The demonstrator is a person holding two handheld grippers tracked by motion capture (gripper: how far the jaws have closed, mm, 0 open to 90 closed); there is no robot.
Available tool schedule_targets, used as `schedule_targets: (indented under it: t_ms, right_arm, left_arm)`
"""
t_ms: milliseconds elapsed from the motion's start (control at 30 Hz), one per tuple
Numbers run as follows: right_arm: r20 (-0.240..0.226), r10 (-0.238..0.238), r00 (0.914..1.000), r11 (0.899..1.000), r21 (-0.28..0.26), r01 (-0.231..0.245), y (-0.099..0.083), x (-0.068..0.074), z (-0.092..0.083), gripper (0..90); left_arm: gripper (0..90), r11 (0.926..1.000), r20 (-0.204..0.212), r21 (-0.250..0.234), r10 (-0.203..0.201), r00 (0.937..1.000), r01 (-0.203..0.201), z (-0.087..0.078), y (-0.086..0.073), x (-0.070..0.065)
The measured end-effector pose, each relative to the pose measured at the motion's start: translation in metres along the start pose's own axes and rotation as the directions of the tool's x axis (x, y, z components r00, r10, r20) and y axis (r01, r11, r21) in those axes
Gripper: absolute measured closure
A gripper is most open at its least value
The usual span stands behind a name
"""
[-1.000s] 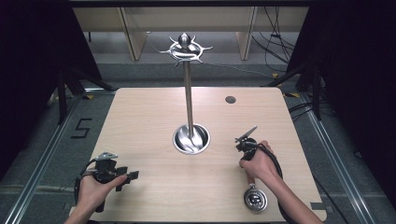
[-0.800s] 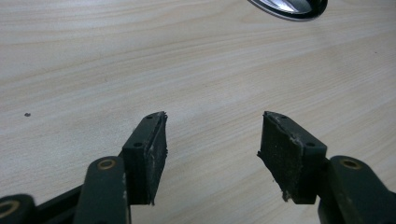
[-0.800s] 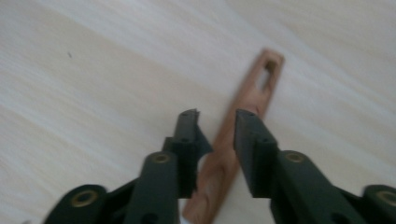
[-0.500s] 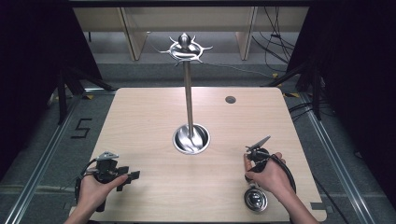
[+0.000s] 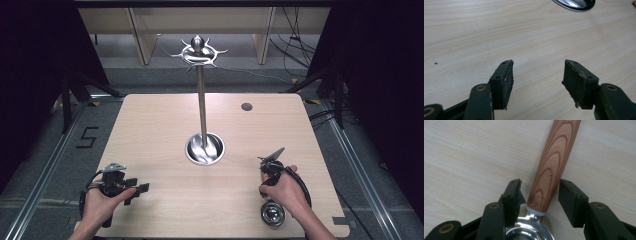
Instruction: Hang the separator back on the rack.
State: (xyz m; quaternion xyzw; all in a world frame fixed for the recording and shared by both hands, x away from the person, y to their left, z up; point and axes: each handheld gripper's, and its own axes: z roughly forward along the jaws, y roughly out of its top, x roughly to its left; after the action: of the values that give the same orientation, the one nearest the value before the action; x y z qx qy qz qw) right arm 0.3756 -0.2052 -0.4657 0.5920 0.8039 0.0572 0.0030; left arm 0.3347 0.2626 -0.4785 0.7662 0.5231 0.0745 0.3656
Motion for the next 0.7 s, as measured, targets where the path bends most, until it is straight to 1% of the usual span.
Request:
schedule_targets:
  t_ms: [33,67,100,133,167,200,233,267,300,333,367,400,433,467,500,567,600,633,667,700]
  right_arm:
    - [0.007,-0.006,1.0,1.0,-0.008,0.006,-0.0006,-0.0007,0.0015,53.4]
    - [0.006,-0.002,1.0,1.0,-0.007,0.002,-0.0006,-0.0013,0.0019,53.7]
    - [0.005,0.015,0.9999,1.0,-0.001,-0.015,0.0,-0.0007,0.0015,54.1]
    - [0.01,0.004,0.9999,1.0,-0.009,-0.004,-0.0003,-0.0018,0.0031,54.3]
    - [0.008,0.01,0.9999,1.0,-0.004,-0.01,0.0002,-0.0016,0.0034,54.8]
    - [0.007,0.0,1.0,1.0,-0.001,0.0,0.0007,-0.0023,0.0051,55.6]
    - [0.007,0.0,1.0,1.0,-0.001,0.0,0.0007,-0.0023,0.0051,55.6]
    - [0.009,0.008,0.9999,1.0,0.008,-0.008,0.0016,-0.0019,0.0064,56.5]
    - [0.008,0.012,0.9999,1.0,0.009,-0.012,0.002,-0.0019,0.0071,57.6]
    - [0.006,0.022,0.9997,1.0,0.015,-0.022,0.0027,-0.0015,0.007,58.3]
    - [0.005,0.006,1.0,1.0,0.009,-0.006,0.0031,-0.0026,0.0073,58.5]
    - [0.007,0.019,0.9998,1.0,0.008,-0.019,0.0031,-0.0016,0.0072,59.3]
    - [0.007,0.019,0.9998,1.0,0.01,-0.019,0.0033,-0.0019,0.0072,59.8]
    - [0.008,0.003,1.0,1.0,0.009,-0.003,0.0035,-0.0032,0.0073,60.6]
    - [0.011,0.025,0.9996,1.0,0.015,-0.025,0.0031,-0.002,0.0068,61.6]
    - [0.013,0.027,0.9995,0.999,0.019,-0.028,0.0026,-0.0026,0.0066,63.1]
    - [0.014,0.033,0.9994,0.999,0.008,-0.033,0.0019,-0.0027,0.0076,63.6]
    - [0.014,0.031,0.9994,0.999,0.027,-0.032,0.0024,-0.0037,0.0066,64.2]
    - [0.013,0.028,0.9995,0.999,0.038,-0.028,0.0025,-0.0043,0.0061,64.7]
    - [0.018,0.024,0.9996,0.999,0.041,-0.025,0.0025,-0.0047,0.0061,65.2]
  left_arm:
    - [40.5,0.9999,0.003,-0.007,-0.009,1.0,0.009,0.0011,0.0,-0.0006]
    - [40.5,0.9999,0.004,-0.007,-0.01,0.9999,0.01,0.0013,0.0,-0.0006]
    - [40.5,0.9999,0.004,-0.006,-0.009,0.9999,0.009,0.0012,0.0,-0.0004]
    - [40.5,0.9997,-0.002,-0.015,-0.02,0.9998,0.02,0.0016,-0.0002,-0.0009]
    - [40.5,0.9999,0.005,-0.01,-0.011,0.9999,0.012,0.0012,-0.0005,0.0002]
    - [40.6,0.9996,-0.003,-0.015,-0.025,0.9997,0.025,0.0019,-0.0008,0.0001]
    - [40.6,0.9996,-0.003,-0.015,-0.025,0.9997,0.025,0.0019,-0.0008,0.0001]
    - [40.6,1.0,0.005,-0.003,-0.008,1.0,0.008,0.0003,-0.0009,0.0019]
    - [40.6,0.9997,-0.004,-0.014,-0.022,0.9998,0.022,0.0015,-0.001,0.0015]
    - [40.6,0.9996,-0.002,-0.015,-0.024,0.9997,0.024,0.0015,-0.0008,0.0014]
    - [40.6,1.0,0.003,0.004,-0.004,1.0,0.004,0.0001,-0.0005,0.0026]
    - [40.6,0.9999,0.003,-0.002,-0.013,0.9999,0.013,0.0009,-0.0006,0.0018]
    - [40.6,0.9996,-0.001,-0.012,-0.025,0.9997,0.025,0.0024,-0.0008,0.0012]
    - [40.6,0.9995,-0.002,-0.012,-0.029,0.9996,0.029,0.0026,-0.0008,0.0006]
    - [40.5,0.9995,-0.001,-0.011,-0.029,0.9996,0.029,0.0027,-0.0008,0.0004]
    - [40.6,0.9996,-0.002,-0.011,-0.028,0.9996,0.028,0.0026,-0.0009,0.0006]
    - [40.6,0.9996,-0.003,-0.009,-0.027,0.9996,0.027,0.0025,-0.001,0.0009]
    - [40.5,0.9996,-0.003,-0.009,-0.027,0.9996,0.027,0.0025,-0.001,0.0009]
    - [40.6,1.0,0.005,0.003,-0.004,1.0,0.004,0.0012,-0.0013,0.0023]
    - [40.6,0.9999,0.004,-0.003,-0.011,0.9999,0.011,0.0018,-0.0015,0.0018]
